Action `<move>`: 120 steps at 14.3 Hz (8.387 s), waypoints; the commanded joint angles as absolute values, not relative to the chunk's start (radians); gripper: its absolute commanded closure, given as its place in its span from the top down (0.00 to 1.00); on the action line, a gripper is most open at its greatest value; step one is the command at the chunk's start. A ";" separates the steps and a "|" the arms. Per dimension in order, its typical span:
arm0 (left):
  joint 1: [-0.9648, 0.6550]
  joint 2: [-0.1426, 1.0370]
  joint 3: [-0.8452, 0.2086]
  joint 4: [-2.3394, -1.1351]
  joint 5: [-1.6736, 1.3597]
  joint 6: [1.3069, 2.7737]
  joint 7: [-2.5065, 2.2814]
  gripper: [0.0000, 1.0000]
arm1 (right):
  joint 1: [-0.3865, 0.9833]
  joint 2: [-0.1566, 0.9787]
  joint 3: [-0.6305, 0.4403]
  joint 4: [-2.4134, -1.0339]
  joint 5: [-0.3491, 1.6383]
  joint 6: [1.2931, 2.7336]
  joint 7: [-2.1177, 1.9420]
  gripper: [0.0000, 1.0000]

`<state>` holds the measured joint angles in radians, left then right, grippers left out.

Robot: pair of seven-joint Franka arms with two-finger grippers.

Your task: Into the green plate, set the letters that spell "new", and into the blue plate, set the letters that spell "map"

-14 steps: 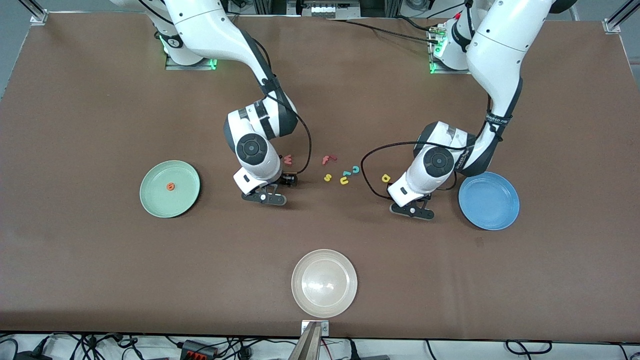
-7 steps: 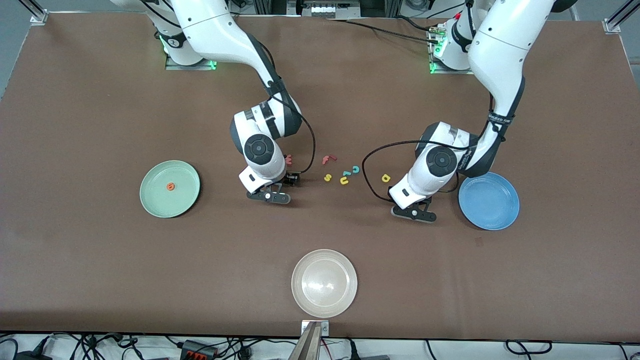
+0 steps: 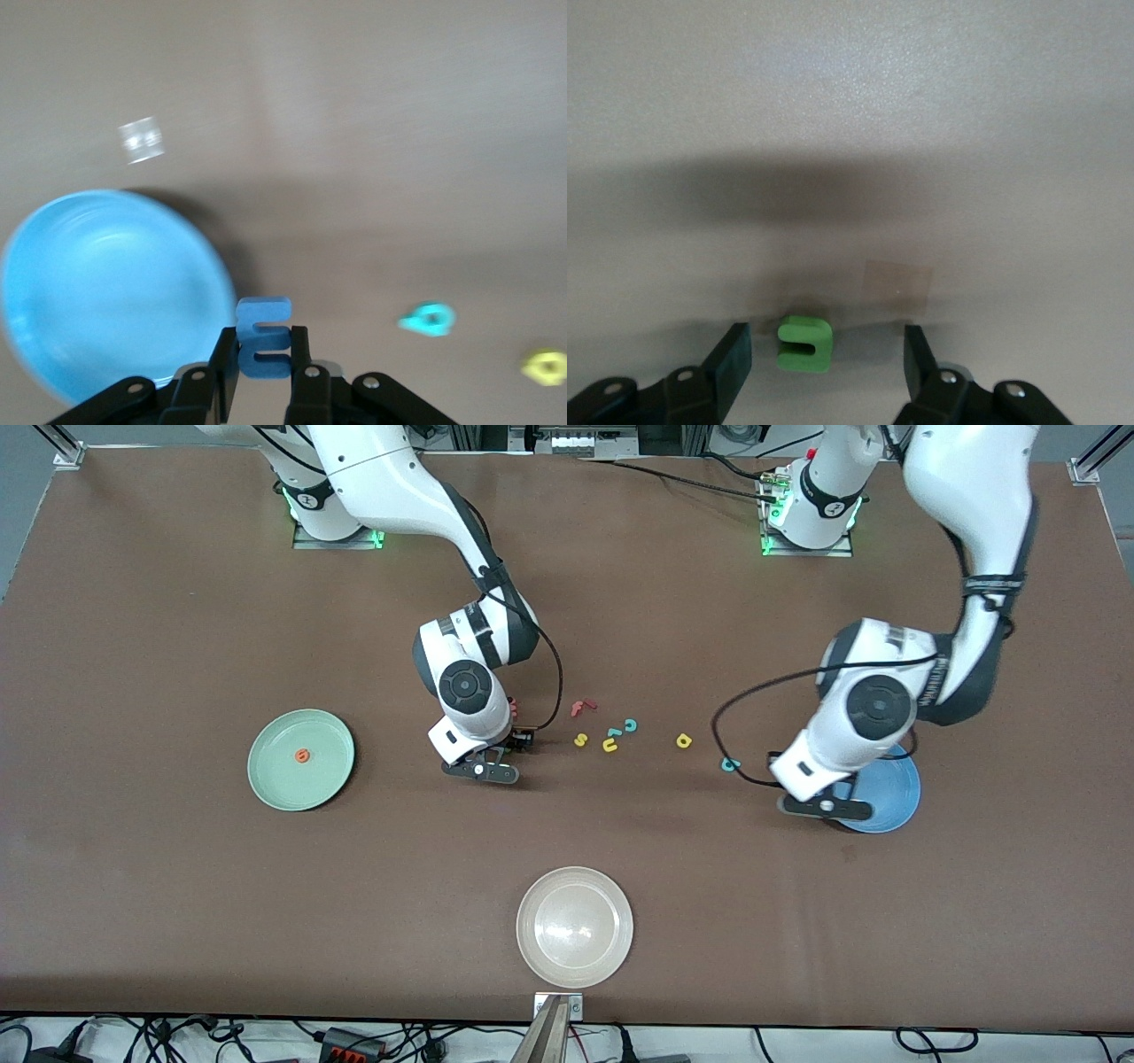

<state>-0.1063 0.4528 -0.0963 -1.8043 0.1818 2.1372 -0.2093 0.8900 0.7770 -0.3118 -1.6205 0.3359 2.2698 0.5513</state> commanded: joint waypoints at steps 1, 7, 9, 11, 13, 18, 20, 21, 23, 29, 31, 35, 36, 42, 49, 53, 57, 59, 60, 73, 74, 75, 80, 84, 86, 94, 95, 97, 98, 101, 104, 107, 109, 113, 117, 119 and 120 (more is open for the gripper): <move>-0.039 0.474 -0.101 -1.847 0.206 2.137 -0.166 0.07 | 0.900 0.784 -0.319 -1.617 0.356 2.278 0.561 0.65; 0.049 0.520 -0.106 -1.943 0.253 2.318 -0.097 0.43 | 0.902 0.790 -0.319 -1.617 0.356 2.281 0.561 0.56; 0.054 0.508 -0.115 -1.941 0.255 2.315 -0.081 0.95 | 0.902 0.790 -0.319 -1.617 0.356 2.281 0.560 0.50; 0.045 0.491 -0.150 -1.916 0.253 2.307 -0.055 1.00 | 0.902 0.792 -0.319 -1.617 0.356 2.280 0.552 0.35; 0.048 0.491 -0.236 -1.888 0.255 2.307 0.012 1.00 | 0.902 0.792 -0.321 -1.617 0.356 2.278 0.549 0.19; 0.054 0.492 -0.350 -1.899 0.253 2.304 0.505 1.00 | 0.891 0.781 -0.322 -1.614 0.354 2.273 0.538 0.12; 0.048 0.497 -0.359 -1.914 0.255 2.309 0.695 1.00 | 0.875 0.747 -0.334 -1.620 0.350 2.255 0.525 0.12; 0.038 0.509 -0.359 -1.914 0.255 2.315 0.812 1.00 | 0.862 0.733 -0.351 -1.620 0.347 2.225 0.505 0.12; 0.026 0.550 -0.362 -1.910 0.253 2.318 0.973 1.00 | 0.859 0.698 -0.432 -1.623 0.344 2.114 0.427 0.12; -0.017 0.572 -0.365 -1.931 0.270 2.350 1.130 0.67 | 0.861 0.618 -0.630 -1.765 0.345 1.970 0.120 0.12; -0.006 0.592 -0.365 -1.945 0.272 2.430 1.175 0.66 | 0.859 0.618 -0.670 -1.813 0.347 1.971 0.037 0.12; -0.003 0.609 -0.362 -1.948 0.276 2.459 1.181 0.65 | 0.737 0.633 -0.680 -1.822 0.353 1.976 -0.125 0.12; -0.005 0.611 -0.362 -1.948 0.276 2.459 1.181 0.63 | 0.721 0.643 -0.678 -1.822 0.354 1.980 -0.142 0.12; 0.011 0.630 -0.362 -1.950 0.319 2.467 1.181 0.02 | 0.719 0.678 -0.675 -1.818 0.449 1.994 -0.152 0.14; 0.025 0.447 -0.362 -1.937 0.318 2.245 0.982 0.01 | 0.719 0.689 -0.675 -1.810 0.475 2.000 -0.138 1.00; 0.122 0.400 -0.348 -1.930 0.318 2.189 0.688 0.01 | 0.738 0.661 -0.680 -1.769 0.491 1.990 -0.133 1.00; 0.254 0.425 -0.350 -1.933 0.318 2.194 0.496 0.01 | 0.807 0.598 -0.681 -1.769 0.491 1.988 -0.085 1.00; 0.291 0.442 -0.350 -1.945 0.318 2.194 0.418 0.01 | 0.868 0.575 -0.681 -1.775 0.491 1.988 -0.028 1.00; 0.302 0.451 -0.350 -1.951 0.318 2.194 0.381 0.01 | 0.905 0.569 -0.681 -1.775 0.491 1.988 0.004 1.00; 0.356 0.454 -0.492 -1.916 0.307 2.103 0.250 1.00 | 1.272 0.676 -0.675 -1.824 0.567 2.212 0.300 1.00; 0.354 0.456 -0.520 -1.916 0.305 2.102 0.191 1.00 | 1.281 0.686 -0.673 -1.824 0.606 2.220 0.305 1.00; 0.353 0.462 -0.543 -1.919 0.305 2.103 0.105 1.00 | 1.292 0.695 -0.673 -1.824 0.639 2.229 0.305 1.00; 0.321 0.491 -0.713 -1.925 0.319 2.117 -0.040 1.00 | 1.322 0.744 -0.670 -1.824 0.670 2.289 0.305 0.99; 0.181 0.508 -0.715 -1.962 0.395 2.189 0.008 1.00 | 1.316 0.755 -0.637 -1.824 0.673 2.313 0.307 0.84; 0.175 0.572 -0.716 -1.968 0.513 2.245 0.011 1.00 | 1.310 0.762 -0.624 -1.824 0.675 2.313 0.307 0.78; 0.187 0.709 -0.707 -1.973 0.713 2.419 0.012 0.82 | 1.298 0.762 -0.624 -1.832 0.673 2.301 0.292 0.12; 0.186 0.713 -0.707 -1.973 0.715 2.422 0.011 0.77 | 1.284 0.761 -0.624 -1.832 0.673 2.299 0.285 0.08; 0.184 0.722 -0.707 -1.973 0.715 2.422 0.009 0.71 | 1.279 0.750 -0.633 -1.829 0.673 2.299 0.278 0.07; 0.178 0.723 -0.707 -1.973 0.715 2.424 0.011 0.64 | 1.279 0.741 -0.649 -1.827 0.673 2.299 0.284 0.07; 0.175 0.724 -0.707 -1.973 0.715 2.422 0.011 0.34 | 1.281 0.735 -0.768 -1.821 0.663 2.225 0.243 0.07; 0.187 0.719 -0.707 -1.973 0.715 2.416 0.009 0.09 | 1.270 0.736 -0.929 -1.822 0.661 2.096 0.050 0.07; 0.199 0.671 -0.716 -1.961 0.715 2.334 -0.009 0.07 | 1.165 0.736 -0.999 -1.827 0.660 1.974 -0.131 0.07; 0.219 0.614 -0.719 -1.948 0.713 2.234 -0.058 0.07 | 1.070 0.738 -0.999 -1.836 0.660 1.941 -0.234 0.07; 0.366 0.546 -0.721 -1.908 0.712 2.083 -0.055 0.08 | 0.931 0.750 -0.989 -1.871 0.660 1.940 -0.435 0.07; 0.489 0.552 -0.712 -1.885 0.713 2.063 -0.049 0.08 | 0.844 0.773 -0.967 -1.867 0.661 1.959 -0.532 0.07; 0.532 0.592 -0.709 -1.862 0.721 2.072 -0.048 0.09 | 0.812 0.778 -0.930 -1.862 0.663 2.000 -0.532 0.07; 0.540 0.615 -0.704 -1.855 0.724 2.074 -0.049 0.11 | 0.795 0.781 -0.907 -1.861 0.663 2.026 -0.532 0.08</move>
